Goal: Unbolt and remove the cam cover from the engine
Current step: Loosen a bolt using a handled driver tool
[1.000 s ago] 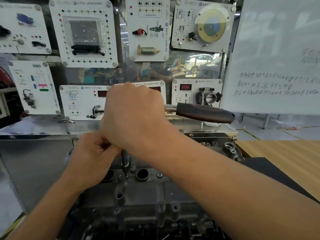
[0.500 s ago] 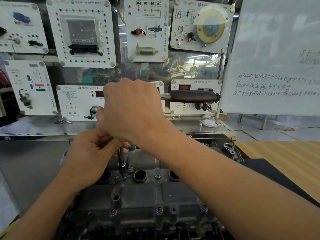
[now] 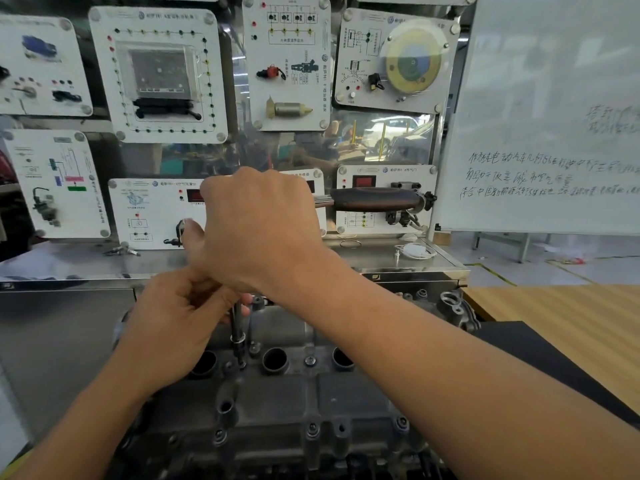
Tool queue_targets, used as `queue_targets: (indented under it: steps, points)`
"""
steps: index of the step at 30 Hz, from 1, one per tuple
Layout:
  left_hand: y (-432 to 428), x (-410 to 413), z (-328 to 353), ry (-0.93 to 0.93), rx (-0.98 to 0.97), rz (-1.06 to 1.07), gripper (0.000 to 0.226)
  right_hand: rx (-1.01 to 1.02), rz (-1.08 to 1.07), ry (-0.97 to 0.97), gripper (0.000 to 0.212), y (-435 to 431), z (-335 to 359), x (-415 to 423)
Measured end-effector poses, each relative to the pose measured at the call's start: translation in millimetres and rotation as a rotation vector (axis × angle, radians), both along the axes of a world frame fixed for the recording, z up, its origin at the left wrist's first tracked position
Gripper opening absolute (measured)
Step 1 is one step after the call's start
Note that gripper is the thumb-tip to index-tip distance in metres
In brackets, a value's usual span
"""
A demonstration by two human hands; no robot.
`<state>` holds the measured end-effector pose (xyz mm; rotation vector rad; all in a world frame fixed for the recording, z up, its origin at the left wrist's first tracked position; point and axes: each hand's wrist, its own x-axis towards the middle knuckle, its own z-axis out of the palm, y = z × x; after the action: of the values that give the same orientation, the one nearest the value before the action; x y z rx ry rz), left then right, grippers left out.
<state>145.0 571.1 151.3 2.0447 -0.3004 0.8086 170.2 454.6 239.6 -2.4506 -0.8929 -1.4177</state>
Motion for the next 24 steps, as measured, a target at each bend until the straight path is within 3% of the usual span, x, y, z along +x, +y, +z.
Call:
queue_targets:
  steps: [5,18,24]
  points:
    - [1.9,-0.8,-1.0,0.074,0.001,-0.030,0.026,0.011,0.049,-0.005,0.030,-0.7,-1.2,1.8]
    - [7.5,-0.4,-8.3,-0.045,0.120,-0.056,0.032,0.157,0.469,0.082,0.036,-2.3,-3.4,17.3]
    - [6.0,-2.4,-7.7,-0.107,0.013,-0.137,0.028,0.162,0.477,0.079,0.036,-3.1,-3.2,11.9]
